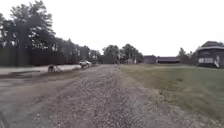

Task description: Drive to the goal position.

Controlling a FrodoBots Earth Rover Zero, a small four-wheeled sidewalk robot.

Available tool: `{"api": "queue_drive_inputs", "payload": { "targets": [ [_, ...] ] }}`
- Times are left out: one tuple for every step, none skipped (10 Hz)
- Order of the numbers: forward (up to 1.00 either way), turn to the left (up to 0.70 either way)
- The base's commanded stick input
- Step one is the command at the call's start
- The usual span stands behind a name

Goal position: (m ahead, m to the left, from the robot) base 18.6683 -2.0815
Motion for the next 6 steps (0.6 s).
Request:
{"api": "queue_drive_inputs", "payload": {
  "targets": [
    [0.7, 0.0],
    [0.7, 0.0],
    [0.7, 0.0],
    [0.7, 0.0],
    [0.7, 0.0],
    [0.7, 0.0]
  ]
}}
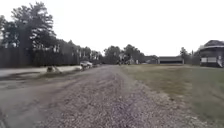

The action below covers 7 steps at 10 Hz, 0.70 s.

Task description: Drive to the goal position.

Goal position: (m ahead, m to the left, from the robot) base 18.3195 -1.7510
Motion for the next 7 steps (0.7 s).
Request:
{"api": "queue_drive_inputs", "payload": {
  "targets": [
    [0.7, 0.0],
    [0.7, 0.0],
    [0.7, 0.0],
    [0.7, 0.0],
    [0.7, 0.0],
    [0.7, 0.0],
    [0.7, 0.0]
  ]
}}
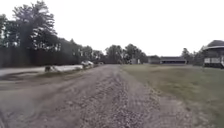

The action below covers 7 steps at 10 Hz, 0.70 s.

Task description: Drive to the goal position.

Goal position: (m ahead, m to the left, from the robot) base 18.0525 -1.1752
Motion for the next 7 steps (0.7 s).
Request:
{"api": "queue_drive_inputs", "payload": {
  "targets": [
    [0.7, -0.15],
    [0.7, -0.29],
    [0.7, -0.35],
    [0.7, -0.35],
    [0.7, -0.35],
    [0.7, -0.35],
    [0.7, -0.35]
  ]
}}
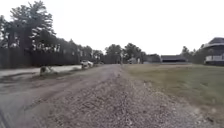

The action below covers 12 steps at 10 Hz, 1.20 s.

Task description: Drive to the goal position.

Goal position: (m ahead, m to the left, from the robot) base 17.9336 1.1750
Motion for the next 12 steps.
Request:
{"api": "queue_drive_inputs", "payload": {
  "targets": [
    [0.7, -0.35],
    [0.7, -0.02],
    [0.7, 0.0],
    [0.7, 0.0],
    [0.7, 0.0],
    [0.7, 0.0],
    [0.7, 0.0],
    [0.7, 0.0],
    [0.7, 0.0],
    [0.7, 0.0],
    [0.7, 0.0],
    [0.7, 0.0]
  ]
}}
